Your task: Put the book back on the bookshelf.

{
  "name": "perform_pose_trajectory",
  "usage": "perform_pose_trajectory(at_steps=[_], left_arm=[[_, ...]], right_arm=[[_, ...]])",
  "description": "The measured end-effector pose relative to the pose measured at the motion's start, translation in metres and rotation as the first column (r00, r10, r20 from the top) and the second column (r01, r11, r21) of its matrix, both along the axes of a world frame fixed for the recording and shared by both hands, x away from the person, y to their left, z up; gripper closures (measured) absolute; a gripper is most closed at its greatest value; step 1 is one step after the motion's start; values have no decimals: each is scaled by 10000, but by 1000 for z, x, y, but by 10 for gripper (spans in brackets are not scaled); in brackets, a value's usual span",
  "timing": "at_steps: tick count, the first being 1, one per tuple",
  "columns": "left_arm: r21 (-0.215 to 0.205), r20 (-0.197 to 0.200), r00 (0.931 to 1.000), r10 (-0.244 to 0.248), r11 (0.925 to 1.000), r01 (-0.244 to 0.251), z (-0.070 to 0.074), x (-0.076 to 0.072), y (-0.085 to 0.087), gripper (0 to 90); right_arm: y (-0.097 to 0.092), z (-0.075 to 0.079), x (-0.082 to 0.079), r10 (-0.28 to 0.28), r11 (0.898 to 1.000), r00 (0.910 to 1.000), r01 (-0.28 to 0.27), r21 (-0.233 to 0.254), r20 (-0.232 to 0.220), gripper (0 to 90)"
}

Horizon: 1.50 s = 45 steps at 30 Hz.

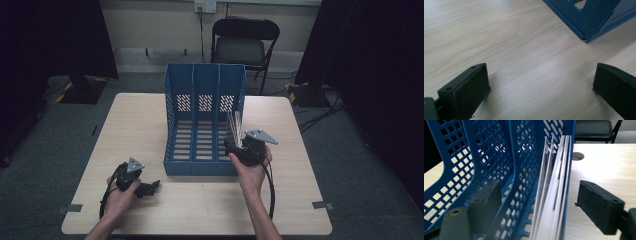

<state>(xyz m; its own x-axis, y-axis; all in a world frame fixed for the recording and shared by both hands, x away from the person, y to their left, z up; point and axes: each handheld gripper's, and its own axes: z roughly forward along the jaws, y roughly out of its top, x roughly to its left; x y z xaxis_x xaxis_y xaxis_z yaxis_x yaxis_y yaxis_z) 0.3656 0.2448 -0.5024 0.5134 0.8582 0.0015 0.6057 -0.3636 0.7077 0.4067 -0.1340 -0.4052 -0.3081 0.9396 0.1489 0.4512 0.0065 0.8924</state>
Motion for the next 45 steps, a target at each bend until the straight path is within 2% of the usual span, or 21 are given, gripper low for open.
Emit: perform_pose_trajectory(at_steps=[8, 15, 20, 26, 31, 37, 41, 45], left_arm=[[-10, 7, 10000, 4, 10000, -4, 0, 0, 0, 0], [-22, 8, 10000, -2, 10000, 2, 0, 0, 0, 0], [39, -23, 10000, -96, 9999, 97, 0, 0, 1, 0], [58, -17, 9999, -164, 9998, 164, 0, 0, 1, 0], [57, -24, 9998, -188, 9998, 188, 0, 0, 2, 0], [-8, 21, 9999, -132, 9999, 132, 0, -1, 2, 0], [10, 13, 9999, -149, 9999, 149, 0, -1, 3, 0], [8, 16, 9999, -144, 9999, 144, 0, -1, 3, 0]], right_arm=[[-13, 5, -9, 659, 9978, 9977, -658, 84, -183, 143], [-30, 3, -22, 1465, 9888, 9886, -1452, 352, -355, 143], [-44, 0, -30, 1547, 9873, 9864, -1523, 454, -550, 144], [-61, -6, -40, 1567, 9874, 9847, -1545, 342, -768, 144], [-72, -14, -48, 1588, 9872, 9822, -1592, 40, -1008, 146], [-86, -21, -60, 1626, 9863, 9792, -1649, -88, -1214, 146], [-95, -25, -66, 1847, 9816, 9748, -1893, -255, -1250, 148], [-105, -34, -69, 1676, 9834, 9745, -1760, -450, -1488, 148]])
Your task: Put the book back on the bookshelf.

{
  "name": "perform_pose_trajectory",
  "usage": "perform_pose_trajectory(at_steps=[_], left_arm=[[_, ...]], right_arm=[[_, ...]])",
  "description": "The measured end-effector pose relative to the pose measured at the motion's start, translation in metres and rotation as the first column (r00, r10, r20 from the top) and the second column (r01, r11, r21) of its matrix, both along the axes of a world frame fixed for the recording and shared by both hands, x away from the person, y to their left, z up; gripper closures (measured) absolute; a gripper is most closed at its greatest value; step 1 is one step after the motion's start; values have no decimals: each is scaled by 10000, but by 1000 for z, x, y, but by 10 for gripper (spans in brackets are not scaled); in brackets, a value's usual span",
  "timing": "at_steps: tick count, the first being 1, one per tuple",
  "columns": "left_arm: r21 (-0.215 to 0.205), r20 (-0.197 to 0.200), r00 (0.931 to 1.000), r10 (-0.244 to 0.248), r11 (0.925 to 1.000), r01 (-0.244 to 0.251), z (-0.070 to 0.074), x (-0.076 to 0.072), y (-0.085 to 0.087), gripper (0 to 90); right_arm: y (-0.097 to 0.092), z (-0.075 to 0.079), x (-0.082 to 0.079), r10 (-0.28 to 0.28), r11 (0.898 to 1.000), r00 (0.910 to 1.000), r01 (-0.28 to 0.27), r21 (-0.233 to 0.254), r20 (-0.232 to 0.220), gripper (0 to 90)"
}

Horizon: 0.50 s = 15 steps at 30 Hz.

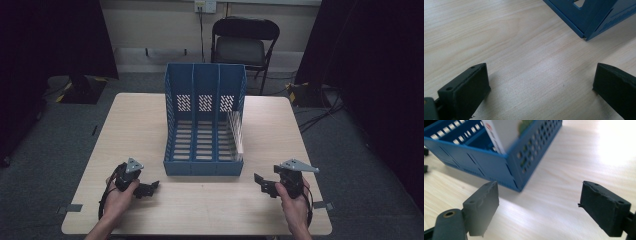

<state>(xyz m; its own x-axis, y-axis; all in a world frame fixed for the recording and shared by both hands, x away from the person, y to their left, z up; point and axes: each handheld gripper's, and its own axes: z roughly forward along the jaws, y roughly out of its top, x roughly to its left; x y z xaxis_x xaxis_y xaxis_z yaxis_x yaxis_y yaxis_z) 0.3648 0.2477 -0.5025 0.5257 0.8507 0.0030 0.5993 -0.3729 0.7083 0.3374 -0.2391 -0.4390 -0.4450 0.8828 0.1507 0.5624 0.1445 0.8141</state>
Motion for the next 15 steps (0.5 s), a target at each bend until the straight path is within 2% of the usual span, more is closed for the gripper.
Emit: perform_pose_trajectory(at_steps=[8, 11, 15], left_arm=[[13, 21, 10000, 7, 10000, -7, 0, 0, 0, 0], [3, 17, 10000, 6, 10000, -6, 0, 0, 0, 0], [15, 22, 10000, 10, 10000, -10, 0, 0, 0, 0]], right_arm=[[-17, -13, 0, -327, 9981, 9988, 307, -529, -361, 149], [-22, -17, 0, -225, 9973, 9979, 182, -715, -600, 148], [-28, -29, 4, -455, 9941, 9955, 370, -1015, -828, 148]])
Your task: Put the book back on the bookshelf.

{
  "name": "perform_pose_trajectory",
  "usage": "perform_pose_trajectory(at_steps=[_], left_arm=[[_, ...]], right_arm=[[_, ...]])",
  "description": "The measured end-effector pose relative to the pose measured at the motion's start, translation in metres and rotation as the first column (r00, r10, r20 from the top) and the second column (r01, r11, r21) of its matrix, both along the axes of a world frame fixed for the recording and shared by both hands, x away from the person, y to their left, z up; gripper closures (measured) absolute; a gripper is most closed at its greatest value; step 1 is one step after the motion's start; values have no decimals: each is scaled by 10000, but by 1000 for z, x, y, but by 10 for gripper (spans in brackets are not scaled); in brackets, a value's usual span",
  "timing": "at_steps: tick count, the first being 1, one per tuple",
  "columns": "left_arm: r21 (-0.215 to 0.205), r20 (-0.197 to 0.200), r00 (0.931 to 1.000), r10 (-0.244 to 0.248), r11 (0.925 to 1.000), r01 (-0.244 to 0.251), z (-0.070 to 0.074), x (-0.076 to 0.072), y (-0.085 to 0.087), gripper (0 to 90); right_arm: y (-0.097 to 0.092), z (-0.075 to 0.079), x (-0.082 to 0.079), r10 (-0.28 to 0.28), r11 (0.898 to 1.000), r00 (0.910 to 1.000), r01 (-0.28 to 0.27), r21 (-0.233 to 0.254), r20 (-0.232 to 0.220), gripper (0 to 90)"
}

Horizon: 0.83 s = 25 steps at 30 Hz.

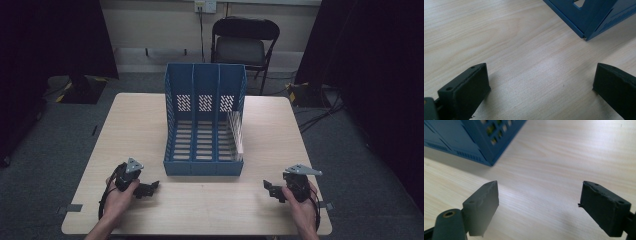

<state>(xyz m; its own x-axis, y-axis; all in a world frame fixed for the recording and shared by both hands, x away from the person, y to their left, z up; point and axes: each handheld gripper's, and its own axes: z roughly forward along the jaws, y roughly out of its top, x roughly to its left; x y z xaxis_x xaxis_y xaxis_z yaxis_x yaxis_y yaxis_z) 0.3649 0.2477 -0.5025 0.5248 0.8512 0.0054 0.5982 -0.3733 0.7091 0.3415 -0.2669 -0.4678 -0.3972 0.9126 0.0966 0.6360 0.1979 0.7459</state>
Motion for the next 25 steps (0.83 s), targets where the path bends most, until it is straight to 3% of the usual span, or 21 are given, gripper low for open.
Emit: perform_pose_trajectory(at_steps=[6, 9, 11, 20, 25], left_arm=[[-20, -16, 10000, 11, 10000, -11, 0, 0, 0, 0], [-27, -16, 10000, 8, 10000, -8, 0, 0, 0, 0], [-21, -15, 10000, 15, 10000, -15, 0, 0, 0, 0], [27, -21, 10000, -13, 10000, 13, 0, 0, 0, 0], [-7, -41, 10000, 24, 10000, -24, 0, 1, -2, 0]], right_arm=[[-5, -14, 5, -262, 9988, 9980, 238, -433, -570, 149], [-3, -22, 7, -248, 9943, 9964, 162, -1057, -813, 141], [0, -24, 6, -317, 9891, 9974, 219, -1458, -649, 138], [1, -33, 4, -467, 9922, 9988, 477, -1152, 113, 63], [1, -33, 3, -510, 9917, 9986, 521, -1172, 122, 62]])
